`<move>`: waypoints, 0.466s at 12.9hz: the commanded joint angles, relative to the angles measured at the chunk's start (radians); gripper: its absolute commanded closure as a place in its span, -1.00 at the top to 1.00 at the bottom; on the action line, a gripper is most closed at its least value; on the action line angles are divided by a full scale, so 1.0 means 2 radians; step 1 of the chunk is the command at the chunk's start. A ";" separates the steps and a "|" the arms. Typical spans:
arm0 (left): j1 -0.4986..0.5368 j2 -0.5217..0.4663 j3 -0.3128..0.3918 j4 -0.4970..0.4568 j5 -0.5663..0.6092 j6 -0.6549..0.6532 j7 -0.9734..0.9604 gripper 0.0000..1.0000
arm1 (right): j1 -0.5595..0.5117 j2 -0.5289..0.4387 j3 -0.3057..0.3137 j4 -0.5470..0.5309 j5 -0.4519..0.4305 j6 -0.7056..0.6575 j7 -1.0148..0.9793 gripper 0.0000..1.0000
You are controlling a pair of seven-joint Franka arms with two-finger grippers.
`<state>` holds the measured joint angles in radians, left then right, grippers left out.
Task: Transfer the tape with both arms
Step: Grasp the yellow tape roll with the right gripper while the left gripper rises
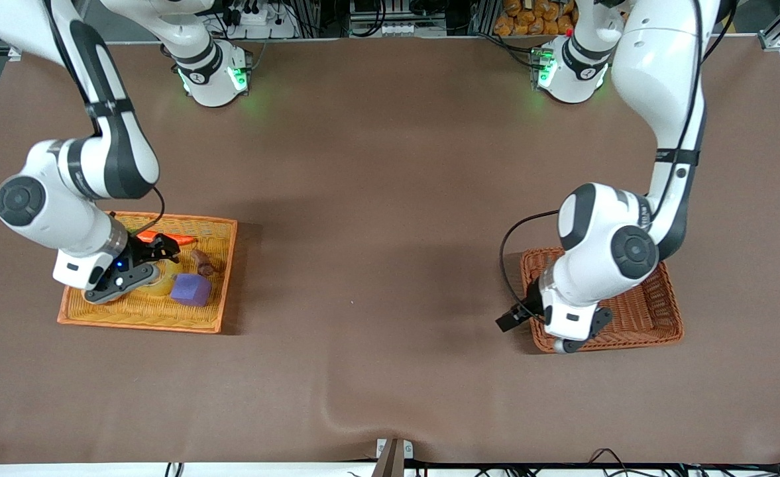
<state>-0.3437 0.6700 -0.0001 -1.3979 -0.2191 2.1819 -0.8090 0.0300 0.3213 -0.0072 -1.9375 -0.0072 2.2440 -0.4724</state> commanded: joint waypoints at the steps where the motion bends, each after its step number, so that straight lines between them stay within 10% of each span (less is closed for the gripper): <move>1: -0.024 0.022 0.008 0.019 0.015 0.002 -0.011 1.00 | 0.000 0.016 0.004 0.003 0.007 0.001 -0.029 1.00; 6: -0.055 0.036 0.015 0.020 0.070 -0.006 -0.023 1.00 | -0.036 0.033 0.004 0.002 0.004 -0.001 -0.074 1.00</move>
<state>-0.4255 0.7250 0.0129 -1.3885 -0.1276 2.1834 -0.8396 -0.0002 0.3822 -0.0091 -1.9375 -0.0071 2.2455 -0.5684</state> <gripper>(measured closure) 0.000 0.000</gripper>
